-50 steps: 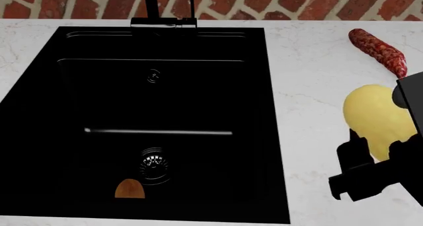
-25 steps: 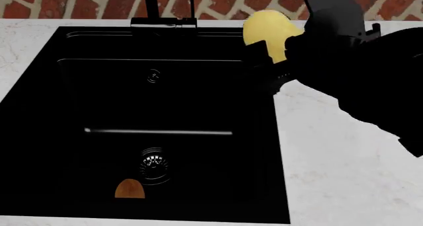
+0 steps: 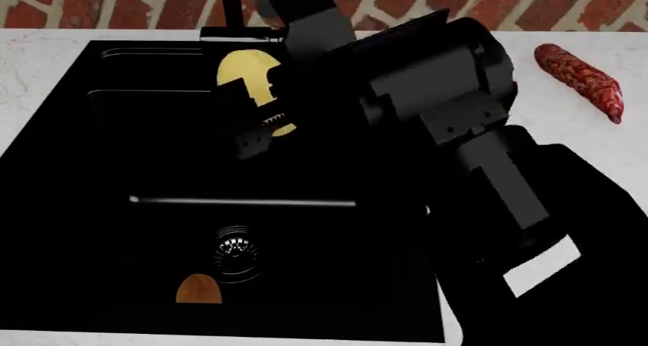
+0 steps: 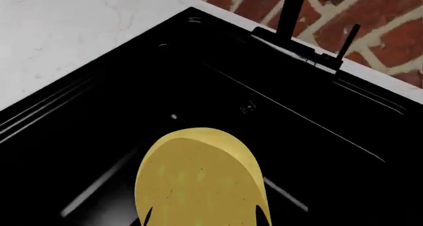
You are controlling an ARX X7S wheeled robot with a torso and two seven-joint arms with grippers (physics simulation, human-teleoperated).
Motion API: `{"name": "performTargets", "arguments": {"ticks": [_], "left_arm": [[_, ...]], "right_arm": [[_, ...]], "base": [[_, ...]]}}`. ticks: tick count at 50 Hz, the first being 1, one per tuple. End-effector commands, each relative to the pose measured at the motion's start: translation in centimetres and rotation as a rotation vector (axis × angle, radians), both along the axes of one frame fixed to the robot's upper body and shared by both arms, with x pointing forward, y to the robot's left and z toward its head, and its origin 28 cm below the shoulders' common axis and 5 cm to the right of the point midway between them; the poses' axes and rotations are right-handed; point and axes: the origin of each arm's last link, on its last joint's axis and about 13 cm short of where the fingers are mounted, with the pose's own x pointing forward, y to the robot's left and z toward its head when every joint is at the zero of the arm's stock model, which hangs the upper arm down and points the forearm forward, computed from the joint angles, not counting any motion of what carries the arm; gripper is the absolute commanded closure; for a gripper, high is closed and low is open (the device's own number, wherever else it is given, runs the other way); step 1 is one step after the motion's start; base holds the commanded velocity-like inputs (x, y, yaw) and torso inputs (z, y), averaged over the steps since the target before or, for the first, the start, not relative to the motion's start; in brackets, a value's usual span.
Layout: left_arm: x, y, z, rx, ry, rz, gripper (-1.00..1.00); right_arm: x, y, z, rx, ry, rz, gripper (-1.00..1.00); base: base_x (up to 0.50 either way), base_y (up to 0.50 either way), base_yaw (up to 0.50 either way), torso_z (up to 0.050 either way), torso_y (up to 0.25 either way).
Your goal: Pick the potato from the counter and place it in the sink
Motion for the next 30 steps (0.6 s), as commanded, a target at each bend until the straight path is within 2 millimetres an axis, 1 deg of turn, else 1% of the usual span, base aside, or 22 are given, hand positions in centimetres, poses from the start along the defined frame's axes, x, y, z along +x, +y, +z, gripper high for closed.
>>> {"name": "performTargets", "arguments": {"ticks": [1, 8, 16, 20, 30], "left_arm": [[-0.1, 0.0, 0.1, 0.007, -0.002, -0.004, -1.0], [-0.2, 0.0, -0.2, 0.002, 0.003, -0.002, -1.0], [-0.3, 0.1, -0.4, 0.001, 0.008, 0.001, -1.0], [-0.3, 0.1, -0.5, -0.003, 0.009, 0.003, -1.0], [-0.5, 0.2, -0.6, -0.003, 0.003, 0.005, -1.0]], "right_arm": [[0.1, 2.1, -2.9, -0.046, 0.056, 0.055, 1.0], [-0.5, 2.7, -5.1, -0.13, 0.106, 0.082, 1.0], [-1.0, 2.7, -7.3, -0.202, 0.151, 0.064, 1.0], [-1.1, 2.8, -7.8, -0.202, 0.161, 0.069, 1.0], [-1.7, 2.8, -9.8, -0.222, 0.227, 0.054, 1.0]], "base": [[0.0, 0.0, 0.0, 0.0, 0.0], [0.0, 0.0, 0.0, 0.0, 0.0], [0.0, 0.0, 0.0, 0.0, 0.0], [0.0, 0.0, 0.0, 0.0, 0.0], [0.0, 0.0, 0.0, 0.0, 0.0]]}}
